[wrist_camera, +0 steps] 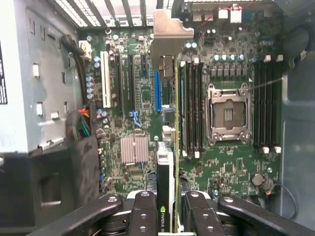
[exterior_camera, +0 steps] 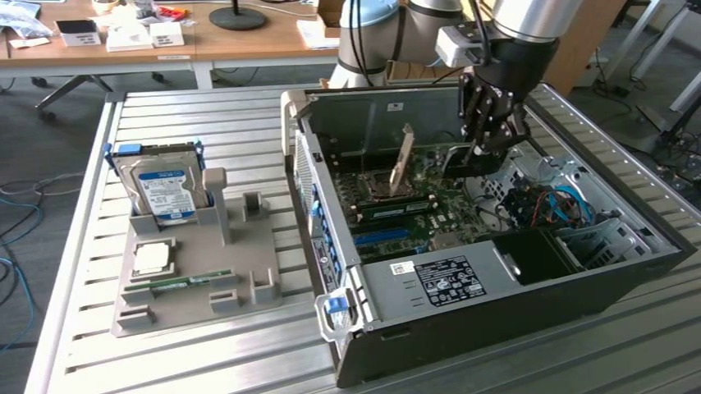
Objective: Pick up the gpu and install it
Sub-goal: 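Insert the gpu into the slot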
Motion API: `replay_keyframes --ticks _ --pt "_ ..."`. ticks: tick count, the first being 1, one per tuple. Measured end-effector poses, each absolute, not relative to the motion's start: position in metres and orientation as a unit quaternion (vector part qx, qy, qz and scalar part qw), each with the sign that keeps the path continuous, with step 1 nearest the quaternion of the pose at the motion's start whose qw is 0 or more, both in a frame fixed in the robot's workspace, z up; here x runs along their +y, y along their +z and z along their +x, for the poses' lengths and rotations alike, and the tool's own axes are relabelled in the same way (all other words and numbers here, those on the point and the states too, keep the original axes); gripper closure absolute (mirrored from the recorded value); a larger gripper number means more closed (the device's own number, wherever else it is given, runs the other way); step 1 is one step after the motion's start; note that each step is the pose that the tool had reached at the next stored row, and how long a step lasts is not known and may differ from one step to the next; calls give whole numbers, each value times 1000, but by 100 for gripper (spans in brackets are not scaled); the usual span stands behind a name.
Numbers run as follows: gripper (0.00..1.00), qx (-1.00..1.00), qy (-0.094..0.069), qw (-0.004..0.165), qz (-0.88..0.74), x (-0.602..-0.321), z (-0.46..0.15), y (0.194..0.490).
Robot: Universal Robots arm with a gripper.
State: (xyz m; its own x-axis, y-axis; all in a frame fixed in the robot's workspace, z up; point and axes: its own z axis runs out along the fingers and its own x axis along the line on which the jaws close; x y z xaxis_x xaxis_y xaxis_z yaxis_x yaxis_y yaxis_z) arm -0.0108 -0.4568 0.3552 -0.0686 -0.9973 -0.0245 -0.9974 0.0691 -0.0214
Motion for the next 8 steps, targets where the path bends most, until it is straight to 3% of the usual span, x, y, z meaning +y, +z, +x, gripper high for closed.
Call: replay_keyframes --ticks 8 --pt "73 731 0 16 -682 -457 -23 347"
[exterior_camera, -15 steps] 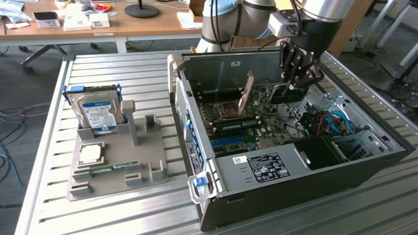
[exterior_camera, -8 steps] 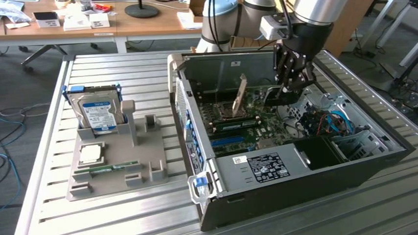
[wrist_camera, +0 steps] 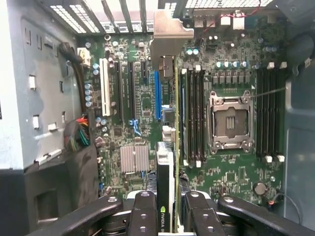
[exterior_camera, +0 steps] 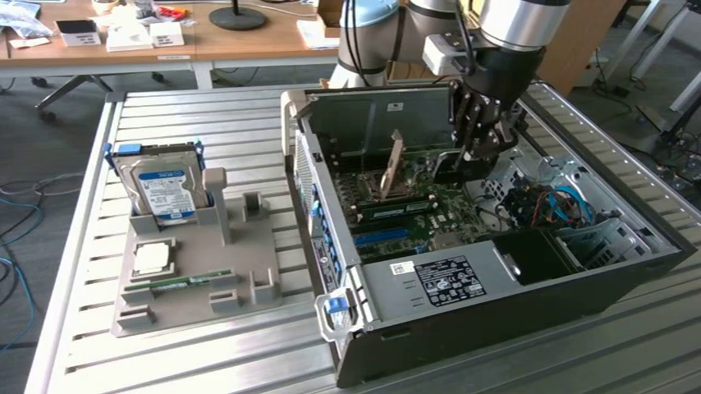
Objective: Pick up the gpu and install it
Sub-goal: 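Insert the gpu into the slot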
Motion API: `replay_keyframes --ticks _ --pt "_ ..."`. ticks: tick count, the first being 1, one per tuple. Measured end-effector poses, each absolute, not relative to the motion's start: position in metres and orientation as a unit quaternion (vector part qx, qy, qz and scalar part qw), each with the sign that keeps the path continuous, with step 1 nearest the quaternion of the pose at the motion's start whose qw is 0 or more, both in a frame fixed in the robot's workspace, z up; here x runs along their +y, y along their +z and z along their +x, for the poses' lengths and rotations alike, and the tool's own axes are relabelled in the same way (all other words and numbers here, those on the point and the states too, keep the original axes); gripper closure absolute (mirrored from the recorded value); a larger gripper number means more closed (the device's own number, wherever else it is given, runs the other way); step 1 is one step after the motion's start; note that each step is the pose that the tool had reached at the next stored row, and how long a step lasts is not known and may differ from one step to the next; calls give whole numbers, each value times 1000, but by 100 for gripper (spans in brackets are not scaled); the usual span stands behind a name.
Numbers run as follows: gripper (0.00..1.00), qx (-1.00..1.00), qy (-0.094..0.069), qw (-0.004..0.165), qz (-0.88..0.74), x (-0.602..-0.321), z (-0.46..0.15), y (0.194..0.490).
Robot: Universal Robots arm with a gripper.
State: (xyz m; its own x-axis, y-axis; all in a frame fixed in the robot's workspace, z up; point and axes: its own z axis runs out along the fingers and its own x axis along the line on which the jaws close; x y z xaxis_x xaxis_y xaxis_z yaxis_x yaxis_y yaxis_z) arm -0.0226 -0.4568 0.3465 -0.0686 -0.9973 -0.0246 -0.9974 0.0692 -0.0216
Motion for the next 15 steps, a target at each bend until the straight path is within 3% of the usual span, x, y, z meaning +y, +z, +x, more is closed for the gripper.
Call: replay_keyframes --ticks 15 --pt "73 731 0 16 -682 -457 -34 327"
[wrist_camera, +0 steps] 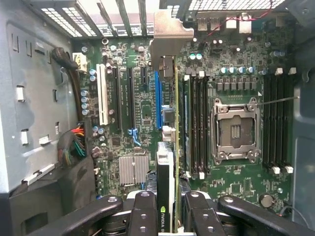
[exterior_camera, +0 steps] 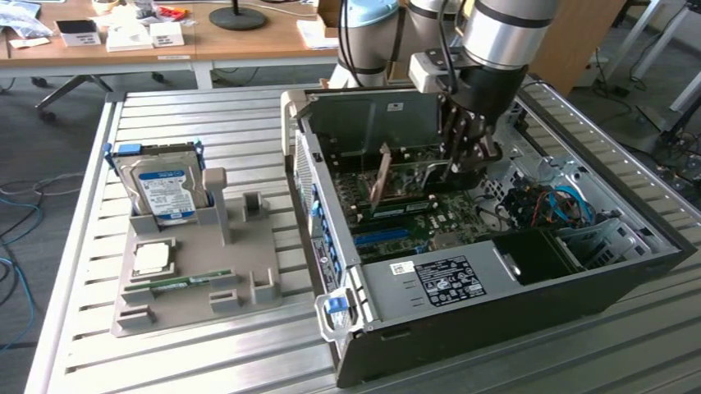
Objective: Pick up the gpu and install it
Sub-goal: 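Insert the gpu into the slot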
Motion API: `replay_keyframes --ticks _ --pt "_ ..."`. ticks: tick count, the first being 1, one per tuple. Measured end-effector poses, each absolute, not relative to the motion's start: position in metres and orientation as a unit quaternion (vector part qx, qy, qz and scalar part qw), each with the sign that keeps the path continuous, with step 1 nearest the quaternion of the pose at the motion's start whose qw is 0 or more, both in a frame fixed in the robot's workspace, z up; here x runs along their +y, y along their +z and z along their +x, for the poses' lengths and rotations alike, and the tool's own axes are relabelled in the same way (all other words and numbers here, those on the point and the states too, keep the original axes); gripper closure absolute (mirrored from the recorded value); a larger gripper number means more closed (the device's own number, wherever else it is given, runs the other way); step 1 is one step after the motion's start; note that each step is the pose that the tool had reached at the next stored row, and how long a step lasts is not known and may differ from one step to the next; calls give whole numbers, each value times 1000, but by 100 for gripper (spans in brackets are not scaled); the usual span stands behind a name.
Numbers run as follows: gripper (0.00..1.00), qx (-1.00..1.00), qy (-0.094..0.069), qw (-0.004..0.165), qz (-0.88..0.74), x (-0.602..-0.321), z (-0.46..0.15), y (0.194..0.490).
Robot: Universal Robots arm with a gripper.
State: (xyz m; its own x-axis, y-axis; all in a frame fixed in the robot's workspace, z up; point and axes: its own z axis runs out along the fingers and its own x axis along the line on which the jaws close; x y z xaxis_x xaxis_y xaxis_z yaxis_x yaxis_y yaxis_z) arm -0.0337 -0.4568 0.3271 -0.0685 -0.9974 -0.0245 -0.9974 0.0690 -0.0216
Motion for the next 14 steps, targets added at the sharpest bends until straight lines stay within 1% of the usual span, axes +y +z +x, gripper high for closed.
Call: replay_keyframes --ticks 9,14 --pt "73 731 0 16 -682 -457 -37 316" --pt "73 731 0 16 -682 -457 -38 315"
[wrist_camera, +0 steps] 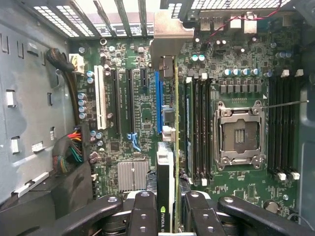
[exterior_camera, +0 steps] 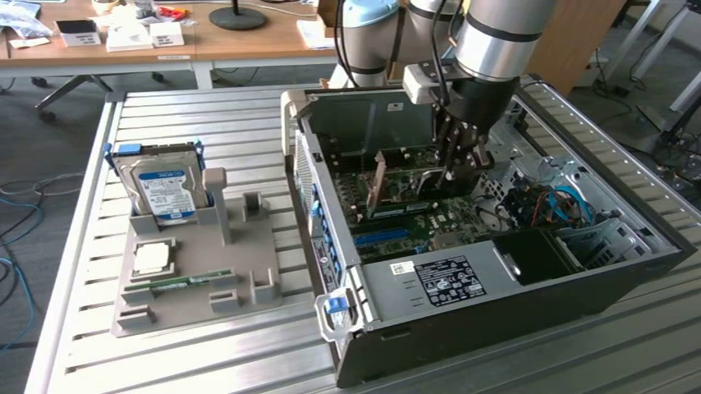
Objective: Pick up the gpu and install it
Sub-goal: 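Insert the gpu into the slot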
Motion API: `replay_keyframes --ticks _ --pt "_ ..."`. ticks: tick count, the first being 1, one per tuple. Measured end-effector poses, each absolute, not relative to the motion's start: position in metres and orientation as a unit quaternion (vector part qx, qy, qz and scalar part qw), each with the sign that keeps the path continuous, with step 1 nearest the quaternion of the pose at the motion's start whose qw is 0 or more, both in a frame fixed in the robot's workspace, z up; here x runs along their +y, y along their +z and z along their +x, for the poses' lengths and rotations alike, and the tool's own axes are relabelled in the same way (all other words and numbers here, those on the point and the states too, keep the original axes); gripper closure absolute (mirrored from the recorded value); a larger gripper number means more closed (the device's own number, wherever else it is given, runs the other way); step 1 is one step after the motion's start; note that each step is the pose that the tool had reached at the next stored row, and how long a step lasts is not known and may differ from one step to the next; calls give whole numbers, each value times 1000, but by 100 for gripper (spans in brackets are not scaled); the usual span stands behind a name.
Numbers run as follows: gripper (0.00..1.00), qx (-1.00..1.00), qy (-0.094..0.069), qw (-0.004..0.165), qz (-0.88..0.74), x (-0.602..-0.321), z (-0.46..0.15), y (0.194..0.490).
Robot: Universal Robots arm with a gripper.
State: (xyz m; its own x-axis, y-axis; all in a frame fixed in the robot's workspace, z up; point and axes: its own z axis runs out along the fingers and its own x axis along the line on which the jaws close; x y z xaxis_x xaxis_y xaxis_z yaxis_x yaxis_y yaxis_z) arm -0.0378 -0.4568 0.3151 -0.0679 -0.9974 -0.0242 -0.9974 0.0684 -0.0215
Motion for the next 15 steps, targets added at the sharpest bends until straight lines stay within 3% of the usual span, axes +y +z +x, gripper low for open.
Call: replay_keyframes --ticks 15 --pt "73 731 0 16 -683 -457 -47 304"
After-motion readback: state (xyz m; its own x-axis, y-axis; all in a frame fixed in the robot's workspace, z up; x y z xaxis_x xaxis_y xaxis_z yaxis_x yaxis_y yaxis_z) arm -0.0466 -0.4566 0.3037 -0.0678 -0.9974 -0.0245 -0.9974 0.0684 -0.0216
